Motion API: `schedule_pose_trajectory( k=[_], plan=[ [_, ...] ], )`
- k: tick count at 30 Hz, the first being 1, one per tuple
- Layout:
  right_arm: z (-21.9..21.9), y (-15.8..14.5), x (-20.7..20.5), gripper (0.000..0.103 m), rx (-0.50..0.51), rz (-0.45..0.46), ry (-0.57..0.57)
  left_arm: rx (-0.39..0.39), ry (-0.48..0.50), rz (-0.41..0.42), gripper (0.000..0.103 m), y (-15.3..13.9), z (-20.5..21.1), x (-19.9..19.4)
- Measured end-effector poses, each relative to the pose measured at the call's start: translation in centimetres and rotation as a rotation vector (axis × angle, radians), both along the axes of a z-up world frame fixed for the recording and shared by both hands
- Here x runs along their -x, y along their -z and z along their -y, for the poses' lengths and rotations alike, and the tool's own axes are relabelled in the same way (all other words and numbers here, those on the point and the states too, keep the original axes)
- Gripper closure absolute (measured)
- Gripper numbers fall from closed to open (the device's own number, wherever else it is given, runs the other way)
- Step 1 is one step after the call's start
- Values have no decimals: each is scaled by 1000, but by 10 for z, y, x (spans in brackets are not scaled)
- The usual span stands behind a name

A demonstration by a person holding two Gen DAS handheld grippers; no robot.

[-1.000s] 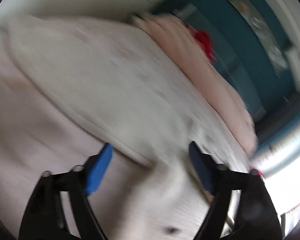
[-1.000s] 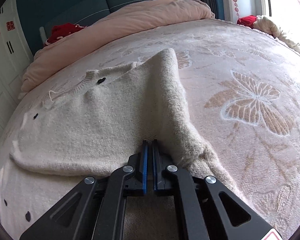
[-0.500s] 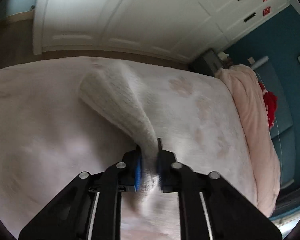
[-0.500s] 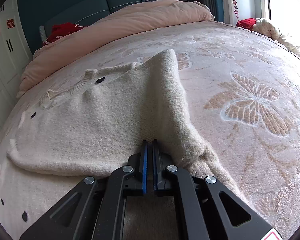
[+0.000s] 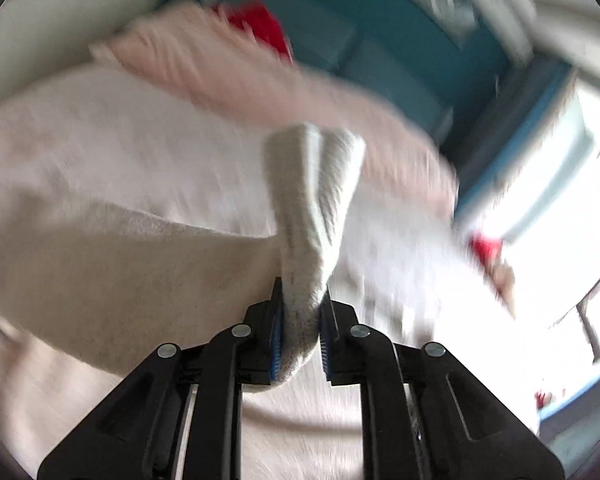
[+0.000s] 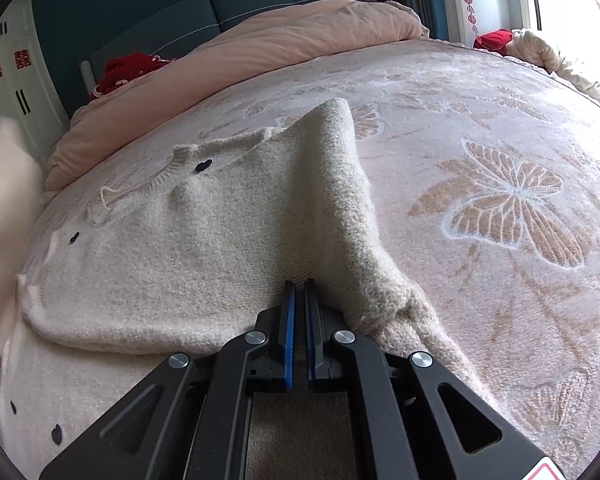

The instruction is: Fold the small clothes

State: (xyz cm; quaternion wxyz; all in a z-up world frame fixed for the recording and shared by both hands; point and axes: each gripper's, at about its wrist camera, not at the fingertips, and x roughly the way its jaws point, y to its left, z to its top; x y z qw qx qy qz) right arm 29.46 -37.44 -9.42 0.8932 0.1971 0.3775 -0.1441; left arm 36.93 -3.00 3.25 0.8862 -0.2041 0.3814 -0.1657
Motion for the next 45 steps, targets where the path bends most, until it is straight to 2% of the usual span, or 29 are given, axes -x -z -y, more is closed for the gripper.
schedule_pose_trajectory(
  k=[1,3,4,5,6,7,8,10,11,12,13,14,16,18,20,24,26,27,28,29,31,33,36,38,40,42,45],
  plan=[
    [1,0,0,100,-5,2,0,-42,18,-49,86,23,18,7],
    [2,1,0,100,-11,5,-1,-47,15,-97,84,53,25,25],
    [3,1,0,100,-16,7,-2,-20,-1,-104,76,60,19,35],
    [3,1,0,100,-23,10,-2,10,-30,-103,61,64,3,47],
    [5,2,0,100,-34,15,-3,38,-81,-94,54,66,-13,61],
    [6,2,0,100,-43,17,-3,45,-122,-83,40,66,-27,70],
    [7,1,0,100,-51,17,-4,45,-163,-70,31,68,-42,80],
    [9,-2,0,100,-71,18,-6,15,-217,-62,29,73,-74,94],
    [9,-6,2,97,-72,23,-3,7,-238,-78,29,80,-95,97],
    [5,-15,6,90,-58,30,4,37,-240,-84,30,88,-105,92],
    [0,-23,9,69,-53,40,5,108,-235,-76,34,93,-119,97],
    [-9,-34,15,40,-76,75,-6,179,-231,-63,34,98,-129,98],
    [-31,-46,19,21,-157,128,-80,167,-224,-51,33,100,-122,106],
    [-56,-47,10,21,-200,94,-180,110,-207,-46,27,99,-111,102],
    [-74,-42,-8,21,-221,42,-224,97,-194,-46,24,95,-103,104],
    [-72,-30,-40,21,-360,-12,-173,194,-232,-61,24,84,-119,101],
    [-69,-23,-57,26,-408,-58,-134,232,-279,-72,22,80,-128,98],
    [-70,-23,-64,36,-413,-61,-126,277,-296,-87,22,80,-135,93],
    [-72,-23,-70,81,-425,-66,-143,317,-313,-109,22,81,-141,88],
    [-73,-22,-78,92,-452,-88,-162,343,-330,-127,22,81,-144,82],
    [-76,-34,-89,93,-476,-72,-179,431,-369,-154,22,80,-152,67],
    [-79,-65,-98,94,-445,-3,-225,502,-386,-151,22,73,-156,52],
    [-78,-137,-109,94,-385,157,-293,615,-409,-192,22,76,-157,24],
    [-69,-181,-108,94,-332,259,-310,644,-447,-232,23,82,-158,12],
    [-51,-202,-102,94,-271,299,-296,588,-480,-256,24,87,-158,5],
    [-30,-192,-94,94,-192,261,-251,550,-484,-276,31,96,-154,-1],
    [8,-109,-85,94,-187,59,-155,446,-475,-256,43,100,-144,2]
  ],
)
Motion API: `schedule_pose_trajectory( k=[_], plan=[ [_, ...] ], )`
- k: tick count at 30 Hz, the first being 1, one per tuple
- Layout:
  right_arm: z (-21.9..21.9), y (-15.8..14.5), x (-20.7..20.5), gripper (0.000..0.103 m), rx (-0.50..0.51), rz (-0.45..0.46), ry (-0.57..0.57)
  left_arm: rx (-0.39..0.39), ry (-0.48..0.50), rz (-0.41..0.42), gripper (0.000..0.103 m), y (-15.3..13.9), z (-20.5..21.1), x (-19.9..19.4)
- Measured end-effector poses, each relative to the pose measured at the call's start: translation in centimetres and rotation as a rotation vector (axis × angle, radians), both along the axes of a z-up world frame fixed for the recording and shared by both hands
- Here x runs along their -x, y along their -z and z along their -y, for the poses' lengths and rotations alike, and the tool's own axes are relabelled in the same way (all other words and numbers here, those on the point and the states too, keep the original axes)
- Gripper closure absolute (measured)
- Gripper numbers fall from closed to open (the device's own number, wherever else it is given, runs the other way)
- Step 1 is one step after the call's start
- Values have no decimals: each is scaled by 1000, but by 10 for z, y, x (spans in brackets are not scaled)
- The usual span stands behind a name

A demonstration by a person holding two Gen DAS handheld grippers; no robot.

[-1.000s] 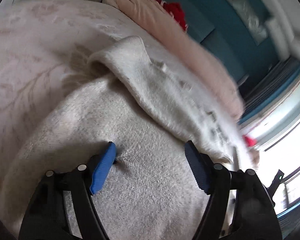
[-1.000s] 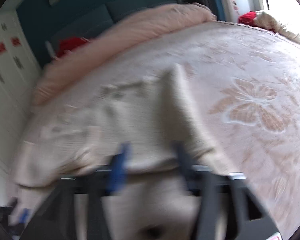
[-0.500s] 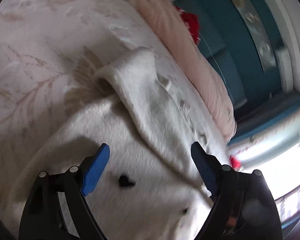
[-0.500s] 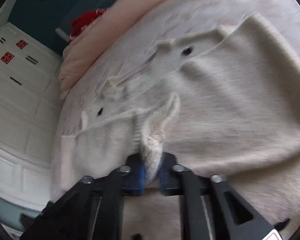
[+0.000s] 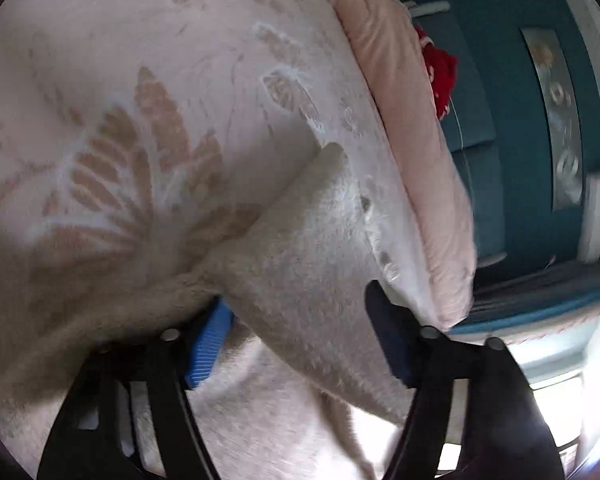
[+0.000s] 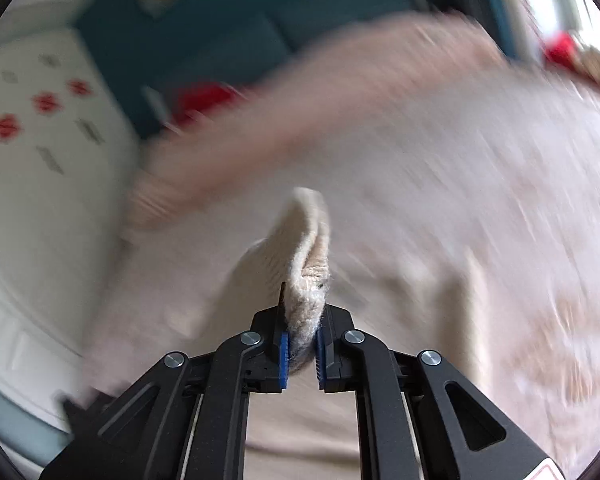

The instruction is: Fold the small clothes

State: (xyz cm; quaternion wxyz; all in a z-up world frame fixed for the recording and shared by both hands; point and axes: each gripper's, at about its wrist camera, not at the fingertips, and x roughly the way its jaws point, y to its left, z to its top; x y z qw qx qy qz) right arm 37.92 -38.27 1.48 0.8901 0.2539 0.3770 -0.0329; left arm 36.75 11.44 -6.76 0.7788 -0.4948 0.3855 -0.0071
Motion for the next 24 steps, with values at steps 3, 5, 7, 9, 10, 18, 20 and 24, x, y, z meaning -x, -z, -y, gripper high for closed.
schedule_pose_trajectory(
  k=[3,5,7,9,10,18,20,24],
  plan=[
    [24,90,17,94,-88,-178,58,-200,57,15,53,-5,21,0],
    [28,100,27,94,-157,-138,78,-301,83,25,67,-5,28,2],
    [28,91,26,94,-180,-104,88,-399,106,51,74,-1,35,5],
    [25,70,24,94,-133,-36,76,-393,93,75,76,2,29,11],
    [24,67,32,94,-107,-16,70,-397,91,79,77,3,29,13],
    [24,83,30,89,-97,-68,86,-454,91,113,76,5,33,15],
    [30,68,43,82,-35,-49,188,-471,91,114,76,4,36,15],
    [2,34,56,81,-6,72,202,-485,88,123,76,5,38,16]
  ],
)
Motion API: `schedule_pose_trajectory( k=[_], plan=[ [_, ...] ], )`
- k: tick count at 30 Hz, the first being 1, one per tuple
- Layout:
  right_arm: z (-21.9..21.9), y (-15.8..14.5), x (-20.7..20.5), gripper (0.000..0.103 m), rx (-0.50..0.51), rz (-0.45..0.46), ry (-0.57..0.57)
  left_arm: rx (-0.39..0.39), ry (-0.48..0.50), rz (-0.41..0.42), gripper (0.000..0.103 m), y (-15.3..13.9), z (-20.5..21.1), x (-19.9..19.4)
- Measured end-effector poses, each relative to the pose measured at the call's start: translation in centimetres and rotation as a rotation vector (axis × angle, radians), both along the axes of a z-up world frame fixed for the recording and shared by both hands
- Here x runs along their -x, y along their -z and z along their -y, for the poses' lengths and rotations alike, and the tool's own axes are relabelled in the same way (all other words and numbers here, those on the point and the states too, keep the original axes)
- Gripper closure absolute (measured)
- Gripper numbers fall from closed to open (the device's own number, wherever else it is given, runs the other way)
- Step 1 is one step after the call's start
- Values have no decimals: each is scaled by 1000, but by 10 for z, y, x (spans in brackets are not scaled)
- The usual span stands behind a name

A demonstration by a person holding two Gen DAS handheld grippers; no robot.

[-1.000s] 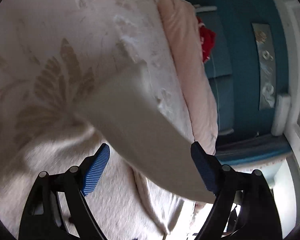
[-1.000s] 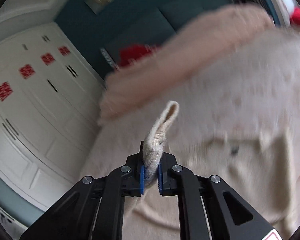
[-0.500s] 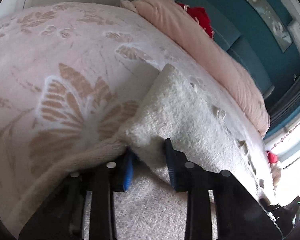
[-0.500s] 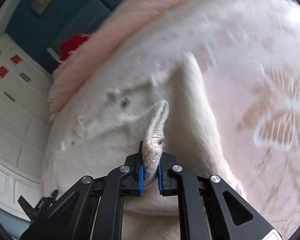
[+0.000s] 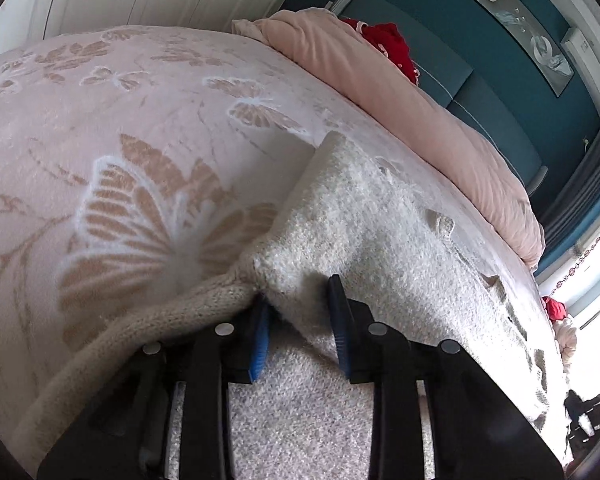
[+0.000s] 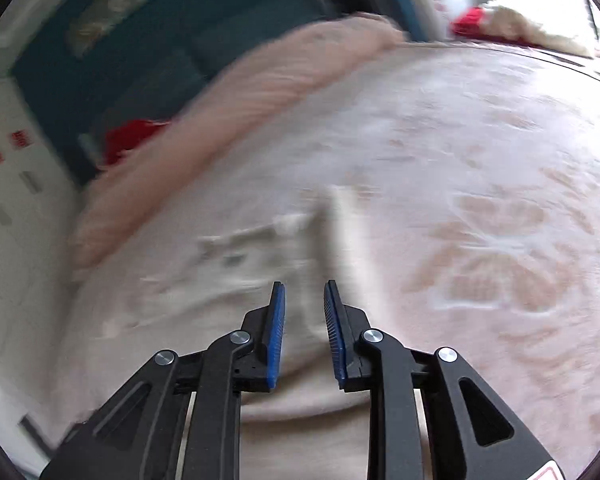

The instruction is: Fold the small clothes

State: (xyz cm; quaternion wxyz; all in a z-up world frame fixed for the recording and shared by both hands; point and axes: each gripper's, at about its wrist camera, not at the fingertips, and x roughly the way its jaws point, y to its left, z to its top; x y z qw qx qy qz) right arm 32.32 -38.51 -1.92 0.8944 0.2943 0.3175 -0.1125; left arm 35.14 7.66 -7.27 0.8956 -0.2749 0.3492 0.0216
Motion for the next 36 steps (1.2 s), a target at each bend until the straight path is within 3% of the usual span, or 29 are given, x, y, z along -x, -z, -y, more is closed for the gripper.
schedule_pose_trajectory(
  k=[5,10,11,15,18,22,23,24,28,29,30,31,35,36],
  plan=[
    [-128,1,-85,82,14,-65,-440,-4,0,-1,76,0,1,0],
    [-210,38,-140,83,88,-155,-595,9,1,3,75,0,1,1],
    [-208,43,-146,95,118,-160,-580,8,2,3,75,0,1,0],
    [-144,51,-143,100,130,-127,-439,-2,4,7,75,2,4,-2],
    [-57,47,-114,99,89,-143,-230,-15,2,8,75,4,7,-3],
    [-15,35,-72,78,113,-145,-157,-24,3,6,75,4,9,-4],
    [-11,35,-66,63,127,-153,-151,-24,2,5,75,4,9,-4],
    [-10,37,-60,56,136,-164,-141,-25,3,4,75,4,10,-4],
    [-7,47,-57,55,123,-185,-126,-29,3,0,75,4,10,-4],
    [-8,47,-59,59,121,-188,-130,-30,3,-1,75,4,10,-5],
    [-9,47,-60,71,112,-193,-148,-32,3,-3,75,4,10,-5],
    [-8,47,-65,95,93,-196,-177,-34,3,-4,75,4,10,-5],
    [3,9,-55,97,79,-26,-144,-35,4,-2,74,4,10,-6],
    [6,15,-57,97,99,-46,-135,-35,4,-1,74,5,10,-6]
  ],
)
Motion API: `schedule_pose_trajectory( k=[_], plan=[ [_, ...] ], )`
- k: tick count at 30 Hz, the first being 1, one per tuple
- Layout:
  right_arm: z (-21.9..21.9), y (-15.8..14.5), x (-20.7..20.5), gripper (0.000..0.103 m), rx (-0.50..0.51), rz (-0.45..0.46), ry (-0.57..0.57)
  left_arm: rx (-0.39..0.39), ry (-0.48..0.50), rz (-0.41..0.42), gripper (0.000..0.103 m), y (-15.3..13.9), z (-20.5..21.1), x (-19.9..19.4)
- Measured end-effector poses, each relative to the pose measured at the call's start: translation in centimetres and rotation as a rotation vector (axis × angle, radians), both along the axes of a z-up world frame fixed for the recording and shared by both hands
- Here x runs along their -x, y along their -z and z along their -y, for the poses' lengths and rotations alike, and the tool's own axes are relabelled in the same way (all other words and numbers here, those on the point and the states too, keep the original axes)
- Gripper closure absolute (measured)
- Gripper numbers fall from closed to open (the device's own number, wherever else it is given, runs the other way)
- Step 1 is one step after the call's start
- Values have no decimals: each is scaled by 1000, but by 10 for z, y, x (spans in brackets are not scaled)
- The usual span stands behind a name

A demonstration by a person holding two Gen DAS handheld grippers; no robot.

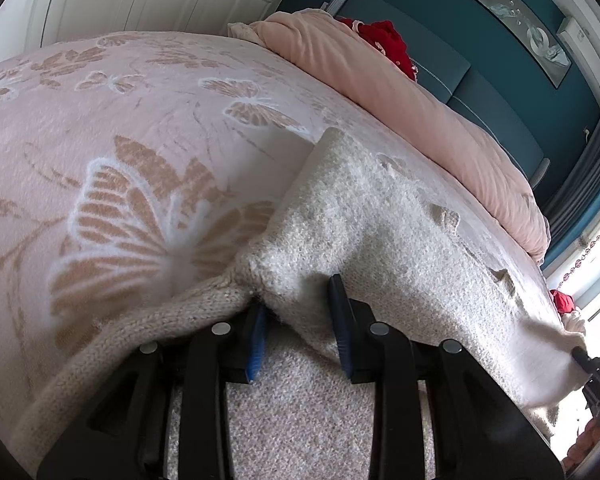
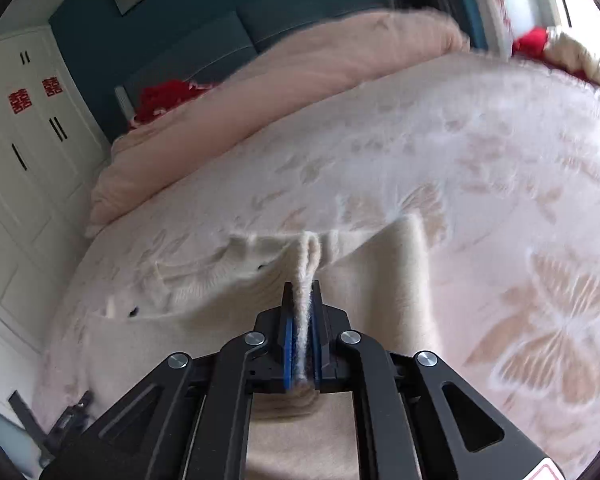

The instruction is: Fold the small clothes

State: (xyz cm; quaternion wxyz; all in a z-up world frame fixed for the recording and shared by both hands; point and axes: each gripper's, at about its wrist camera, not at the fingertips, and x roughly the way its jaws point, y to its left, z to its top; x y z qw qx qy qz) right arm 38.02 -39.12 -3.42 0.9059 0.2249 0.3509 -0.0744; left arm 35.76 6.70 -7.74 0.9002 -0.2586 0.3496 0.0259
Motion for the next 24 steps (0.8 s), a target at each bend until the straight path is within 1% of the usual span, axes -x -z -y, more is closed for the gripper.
schedule_pose_trajectory(
  k=[1,2,3,4,6,7,8,9,10,11,12,13,14,15,16,17,19,20,21,22,23,24],
  plan=[
    [3,20,-7,96,4,-82,1,-1,0,0,73,0,0,0],
    [6,47,-15,97,-9,-192,-17,-3,1,0,73,1,0,-1],
    [5,52,-13,97,-2,-179,-25,-4,1,0,73,1,0,-1],
    [2,41,-11,96,22,-153,-21,-1,1,0,73,1,0,-1],
    [-7,18,-7,96,34,-110,-7,-1,1,2,73,0,1,-1],
    [-15,4,-1,96,51,-71,-11,-2,1,2,73,0,1,-2],
    [-26,-10,7,92,85,-24,-20,-2,1,1,73,1,1,-1],
    [-36,-19,14,90,111,10,-33,-3,1,0,73,1,1,-1],
    [-49,-23,20,88,121,46,-70,-3,1,-1,73,1,1,-2],
    [-55,-19,21,88,118,45,-106,-3,1,-1,73,1,1,-1],
    [-61,-7,15,88,125,-7,-137,-3,1,-1,73,1,1,-2],
    [-63,13,8,89,133,-87,-151,-4,1,-1,73,1,1,-1],
    [-59,38,3,96,136,-164,-144,-3,1,-1,73,1,1,-1],
    [-54,43,6,97,112,-148,-137,-3,1,-1,73,1,1,-1],
    [-44,37,10,98,58,-126,-100,-3,1,-1,73,1,1,-1],
    [-36,27,13,92,20,-117,-52,-4,1,-1,73,1,1,-1],
    [-27,12,24,92,-34,-59,-31,-4,1,-1,73,1,1,-1],
    [-25,12,27,92,-19,-57,-28,-5,1,-1,73,1,1,-2],
    [-24,18,28,92,16,-79,-23,-6,1,-1,73,1,1,-2],
    [-21,38,26,92,71,-159,-17,-7,1,-2,73,1,1,-2],
    [-20,53,27,95,77,-185,-29,-8,2,-2,73,1,1,-2],
    [-15,55,33,96,44,-140,-17,-10,2,-4,73,0,1,-3]
  ],
)
